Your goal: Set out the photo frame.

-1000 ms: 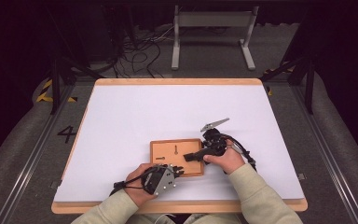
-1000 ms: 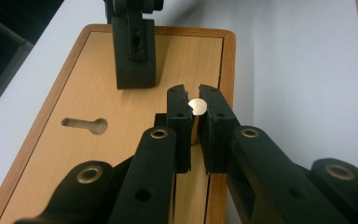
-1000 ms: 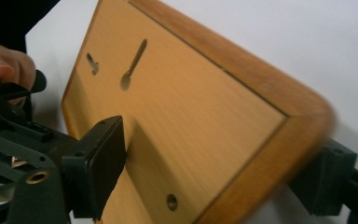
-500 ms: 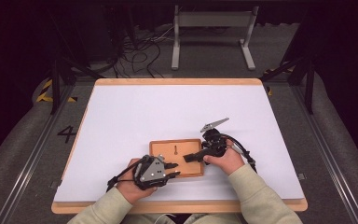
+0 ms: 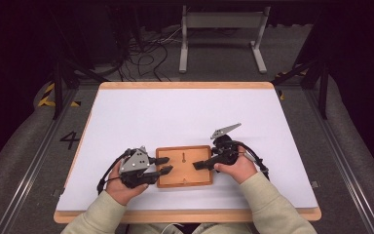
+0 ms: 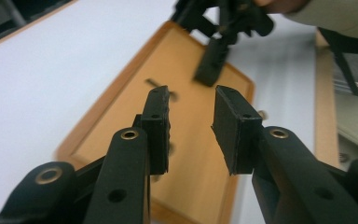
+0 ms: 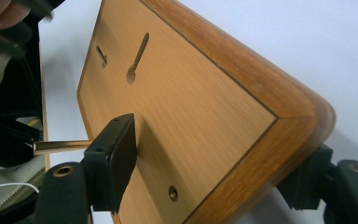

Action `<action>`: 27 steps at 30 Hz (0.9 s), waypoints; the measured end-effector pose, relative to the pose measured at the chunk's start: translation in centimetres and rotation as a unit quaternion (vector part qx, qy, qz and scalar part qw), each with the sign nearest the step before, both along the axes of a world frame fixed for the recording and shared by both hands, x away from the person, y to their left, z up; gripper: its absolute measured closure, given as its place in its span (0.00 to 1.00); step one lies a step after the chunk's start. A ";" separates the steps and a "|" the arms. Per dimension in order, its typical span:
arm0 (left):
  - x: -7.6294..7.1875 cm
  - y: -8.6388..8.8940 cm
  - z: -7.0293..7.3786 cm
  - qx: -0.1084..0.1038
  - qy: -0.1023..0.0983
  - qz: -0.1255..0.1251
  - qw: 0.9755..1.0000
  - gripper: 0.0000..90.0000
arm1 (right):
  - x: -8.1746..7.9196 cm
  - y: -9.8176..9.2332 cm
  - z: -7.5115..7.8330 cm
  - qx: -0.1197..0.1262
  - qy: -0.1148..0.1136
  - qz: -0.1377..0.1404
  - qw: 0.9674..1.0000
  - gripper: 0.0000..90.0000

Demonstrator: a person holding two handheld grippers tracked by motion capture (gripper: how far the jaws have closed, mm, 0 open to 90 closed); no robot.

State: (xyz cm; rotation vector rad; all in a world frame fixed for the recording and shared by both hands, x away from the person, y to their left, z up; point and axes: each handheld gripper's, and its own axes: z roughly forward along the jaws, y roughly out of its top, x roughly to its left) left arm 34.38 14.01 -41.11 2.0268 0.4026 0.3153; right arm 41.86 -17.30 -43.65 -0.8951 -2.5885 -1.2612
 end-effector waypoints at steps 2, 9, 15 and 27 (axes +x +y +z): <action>0.4 0.9 0.1 -0.009 -0.004 0.027 1.000 0.68 | -0.3 -0.1 0.3 -0.002 -0.011 0.007 1.000 0.36; 1.1 2.4 0.3 -0.026 -0.002 0.066 0.997 0.65 | -1.3 -0.3 1.4 -0.017 -0.046 0.031 0.998 0.43; 1.9 3.9 0.2 -0.054 0.004 0.092 0.994 0.61 | -2.2 -0.6 2.2 -0.030 -0.083 0.061 0.994 0.48; 2.7 5.8 0.0 -0.074 0.014 0.128 0.989 0.62 | -4.4 -0.8 3.4 -0.061 -0.152 0.107 0.981 0.58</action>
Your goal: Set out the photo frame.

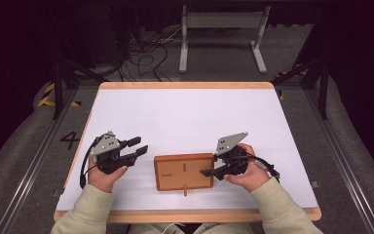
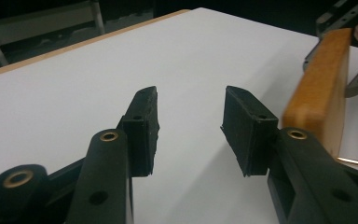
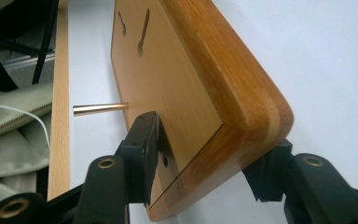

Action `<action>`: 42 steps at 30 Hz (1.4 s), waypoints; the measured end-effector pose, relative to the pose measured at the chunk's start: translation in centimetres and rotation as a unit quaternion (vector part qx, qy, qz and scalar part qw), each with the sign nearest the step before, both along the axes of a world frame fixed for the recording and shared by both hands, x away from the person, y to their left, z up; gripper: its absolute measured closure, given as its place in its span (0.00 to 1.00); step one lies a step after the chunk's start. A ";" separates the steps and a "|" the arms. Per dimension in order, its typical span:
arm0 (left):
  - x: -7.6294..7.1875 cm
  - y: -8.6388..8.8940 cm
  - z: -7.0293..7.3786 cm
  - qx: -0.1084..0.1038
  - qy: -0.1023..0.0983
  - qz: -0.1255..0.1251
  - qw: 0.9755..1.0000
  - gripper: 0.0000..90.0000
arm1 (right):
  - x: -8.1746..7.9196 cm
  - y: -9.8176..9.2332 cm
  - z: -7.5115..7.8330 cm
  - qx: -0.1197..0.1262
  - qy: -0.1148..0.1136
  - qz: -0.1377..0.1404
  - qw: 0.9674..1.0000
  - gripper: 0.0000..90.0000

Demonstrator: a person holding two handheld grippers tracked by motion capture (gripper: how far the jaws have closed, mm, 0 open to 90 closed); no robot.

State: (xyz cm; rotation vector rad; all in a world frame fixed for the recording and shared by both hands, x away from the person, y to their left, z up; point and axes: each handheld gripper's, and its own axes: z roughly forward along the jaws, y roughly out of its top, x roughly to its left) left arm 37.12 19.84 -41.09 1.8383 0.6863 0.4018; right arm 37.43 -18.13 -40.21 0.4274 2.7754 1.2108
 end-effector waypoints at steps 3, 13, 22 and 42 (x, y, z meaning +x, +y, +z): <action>0.3 0.3 -0.2 0.003 0.006 0.005 1.000 0.62 | -0.7 0.0 0.3 -0.012 -0.018 0.011 1.000 0.60; 0.9 0.4 -1.2 0.025 0.020 0.020 0.999 0.61 | -3.1 -0.2 1.0 -0.038 -0.056 0.051 0.996 0.70; 1.5 0.8 -2.0 0.030 0.033 0.030 0.999 0.60 | -4.6 -0.6 1.0 -0.052 -0.065 0.065 0.994 0.69; 1.8 0.3 -2.2 0.035 0.037 0.023 0.998 0.59 | -6.2 -0.8 0.1 -0.071 -0.052 0.070 0.994 0.51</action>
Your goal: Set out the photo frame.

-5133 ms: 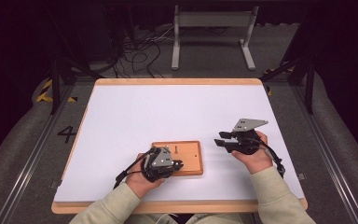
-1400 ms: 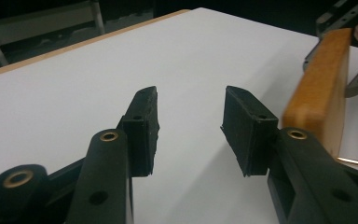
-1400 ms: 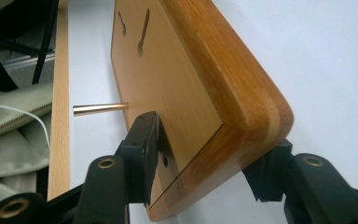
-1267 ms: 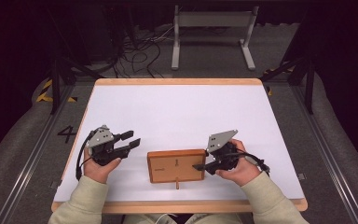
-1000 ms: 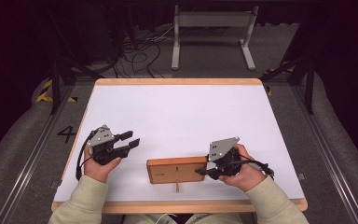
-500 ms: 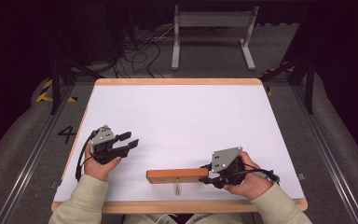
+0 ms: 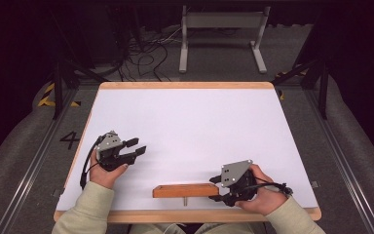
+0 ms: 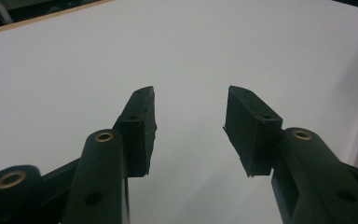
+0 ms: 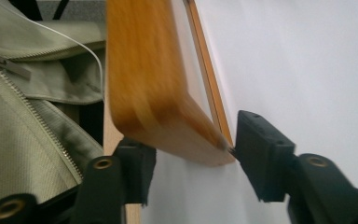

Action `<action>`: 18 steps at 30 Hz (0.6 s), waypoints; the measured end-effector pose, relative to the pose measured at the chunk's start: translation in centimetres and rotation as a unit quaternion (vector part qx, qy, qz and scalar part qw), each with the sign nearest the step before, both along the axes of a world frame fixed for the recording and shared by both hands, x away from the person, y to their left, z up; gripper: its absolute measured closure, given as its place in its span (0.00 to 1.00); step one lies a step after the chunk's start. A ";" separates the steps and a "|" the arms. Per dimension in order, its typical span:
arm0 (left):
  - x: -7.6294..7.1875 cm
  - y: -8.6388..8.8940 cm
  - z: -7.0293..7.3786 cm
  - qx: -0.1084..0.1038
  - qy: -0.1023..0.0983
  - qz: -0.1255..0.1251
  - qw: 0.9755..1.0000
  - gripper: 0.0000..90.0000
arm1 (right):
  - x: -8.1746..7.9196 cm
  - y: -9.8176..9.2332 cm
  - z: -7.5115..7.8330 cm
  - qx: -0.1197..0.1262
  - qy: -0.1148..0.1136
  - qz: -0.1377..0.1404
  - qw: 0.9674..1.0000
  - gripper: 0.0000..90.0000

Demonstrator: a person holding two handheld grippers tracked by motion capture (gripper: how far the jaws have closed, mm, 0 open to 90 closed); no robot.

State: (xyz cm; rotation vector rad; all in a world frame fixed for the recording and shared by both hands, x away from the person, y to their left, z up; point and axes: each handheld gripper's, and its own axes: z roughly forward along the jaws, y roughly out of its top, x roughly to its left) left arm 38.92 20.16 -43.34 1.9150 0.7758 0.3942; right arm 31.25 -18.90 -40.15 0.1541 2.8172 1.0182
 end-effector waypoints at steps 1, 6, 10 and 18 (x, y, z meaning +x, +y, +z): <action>0.0 0.0 0.0 0.002 -0.001 -0.001 1.000 0.59 | 0.1 -0.1 -0.2 -0.003 0.002 -0.006 1.000 0.49; 0.1 -0.1 -0.1 -0.001 0.002 -0.002 1.000 0.59 | 0.5 -0.8 -1.1 -0.024 0.023 -0.036 0.999 0.53; 0.1 0.0 0.0 -0.001 0.003 0.000 1.000 0.59 | 0.7 -1.2 -1.6 -0.045 0.056 -0.056 0.996 0.69; 0.1 0.0 -0.1 -0.001 0.003 0.001 1.000 0.59 | 0.5 -0.9 -2.4 -0.059 0.097 -0.034 0.993 1.00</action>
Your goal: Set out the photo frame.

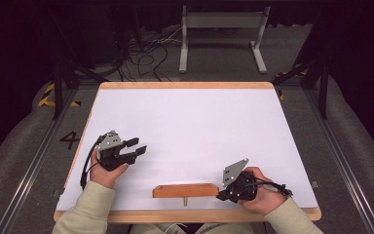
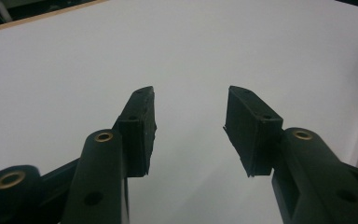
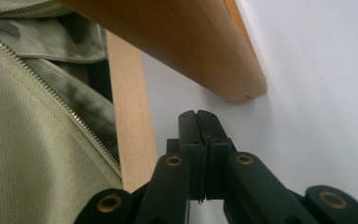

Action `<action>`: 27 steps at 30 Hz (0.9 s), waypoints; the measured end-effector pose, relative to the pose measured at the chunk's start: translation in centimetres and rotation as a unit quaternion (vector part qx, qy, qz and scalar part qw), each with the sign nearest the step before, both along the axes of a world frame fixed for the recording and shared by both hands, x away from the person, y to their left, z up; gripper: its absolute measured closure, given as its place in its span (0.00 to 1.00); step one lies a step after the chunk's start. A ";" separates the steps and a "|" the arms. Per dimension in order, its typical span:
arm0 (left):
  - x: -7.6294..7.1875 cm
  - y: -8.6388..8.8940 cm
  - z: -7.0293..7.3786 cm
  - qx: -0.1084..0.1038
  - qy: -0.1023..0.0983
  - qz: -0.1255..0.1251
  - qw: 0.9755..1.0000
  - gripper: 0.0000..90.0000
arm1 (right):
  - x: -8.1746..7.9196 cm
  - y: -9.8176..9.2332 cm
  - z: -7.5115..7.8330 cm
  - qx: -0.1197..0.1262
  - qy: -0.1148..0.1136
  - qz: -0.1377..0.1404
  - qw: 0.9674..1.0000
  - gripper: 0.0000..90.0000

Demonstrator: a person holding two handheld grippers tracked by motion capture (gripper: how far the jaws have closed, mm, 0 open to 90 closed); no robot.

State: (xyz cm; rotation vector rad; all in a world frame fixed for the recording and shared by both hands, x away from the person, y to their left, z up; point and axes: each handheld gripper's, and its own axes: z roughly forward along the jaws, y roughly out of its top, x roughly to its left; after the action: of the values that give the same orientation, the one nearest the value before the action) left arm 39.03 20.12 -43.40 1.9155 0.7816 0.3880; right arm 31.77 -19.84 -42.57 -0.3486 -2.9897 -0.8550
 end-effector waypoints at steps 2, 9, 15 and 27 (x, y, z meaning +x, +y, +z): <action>0.0 0.1 0.0 0.002 -0.001 0.000 1.000 0.59 | 0.1 0.1 -0.3 0.005 0.008 0.003 1.000 1.00; 0.0 0.1 0.0 0.003 0.000 -0.001 1.000 0.60 | 0.3 0.7 -0.8 0.030 0.016 0.005 0.999 1.00; 0.0 0.0 0.0 0.003 -0.002 0.000 1.000 0.60 | 0.5 0.9 -1.4 0.044 0.016 -0.009 0.999 1.00; 0.0 0.1 -0.1 0.005 0.000 0.000 1.000 0.60 | 2.1 0.4 -1.5 0.074 0.004 -0.075 0.994 1.00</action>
State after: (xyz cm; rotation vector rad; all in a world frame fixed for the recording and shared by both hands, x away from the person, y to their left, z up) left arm 38.99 20.18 -43.49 1.9238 0.7804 0.3931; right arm 33.85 -19.45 -44.09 -0.5747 -2.8998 -1.0760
